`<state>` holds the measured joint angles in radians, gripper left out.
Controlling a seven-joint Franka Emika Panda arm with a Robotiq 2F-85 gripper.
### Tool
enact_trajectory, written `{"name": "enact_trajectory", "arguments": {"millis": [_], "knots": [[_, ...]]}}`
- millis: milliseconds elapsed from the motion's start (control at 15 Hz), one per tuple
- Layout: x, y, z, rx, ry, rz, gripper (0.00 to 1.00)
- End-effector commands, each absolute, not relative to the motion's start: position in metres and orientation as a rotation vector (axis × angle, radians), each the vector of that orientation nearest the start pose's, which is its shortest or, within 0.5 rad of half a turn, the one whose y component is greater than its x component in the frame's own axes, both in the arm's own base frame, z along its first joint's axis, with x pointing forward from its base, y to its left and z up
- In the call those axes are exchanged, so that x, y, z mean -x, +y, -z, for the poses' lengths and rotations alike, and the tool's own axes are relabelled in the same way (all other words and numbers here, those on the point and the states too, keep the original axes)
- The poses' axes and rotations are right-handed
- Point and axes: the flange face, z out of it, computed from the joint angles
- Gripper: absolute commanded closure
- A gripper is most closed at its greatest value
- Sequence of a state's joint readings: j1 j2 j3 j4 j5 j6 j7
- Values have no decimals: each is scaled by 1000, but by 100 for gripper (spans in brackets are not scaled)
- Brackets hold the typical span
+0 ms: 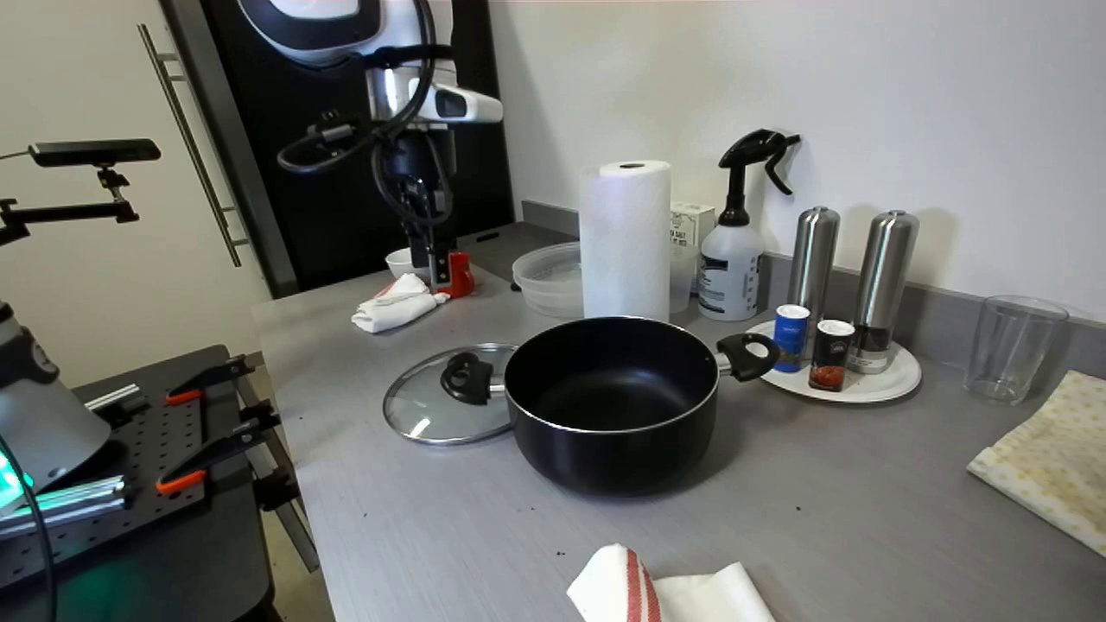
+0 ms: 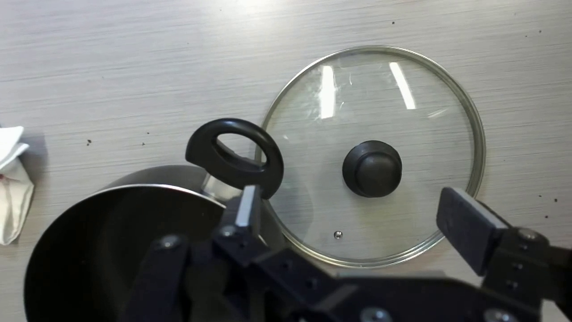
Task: Put the glass lid on the black pot.
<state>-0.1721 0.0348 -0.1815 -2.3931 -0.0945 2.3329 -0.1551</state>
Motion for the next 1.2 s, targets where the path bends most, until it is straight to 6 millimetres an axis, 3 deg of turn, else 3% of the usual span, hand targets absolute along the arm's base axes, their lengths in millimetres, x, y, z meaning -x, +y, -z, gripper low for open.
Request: {"name": "enact_trajectory", "arguments": {"millis": [0,600,1133], "knots": [[-468,-161,-273,3158,160,-167,0],[-482,-158,-215,3121,54,-211,0],[-510,-154,-181,3130,9,-253,0]]}}
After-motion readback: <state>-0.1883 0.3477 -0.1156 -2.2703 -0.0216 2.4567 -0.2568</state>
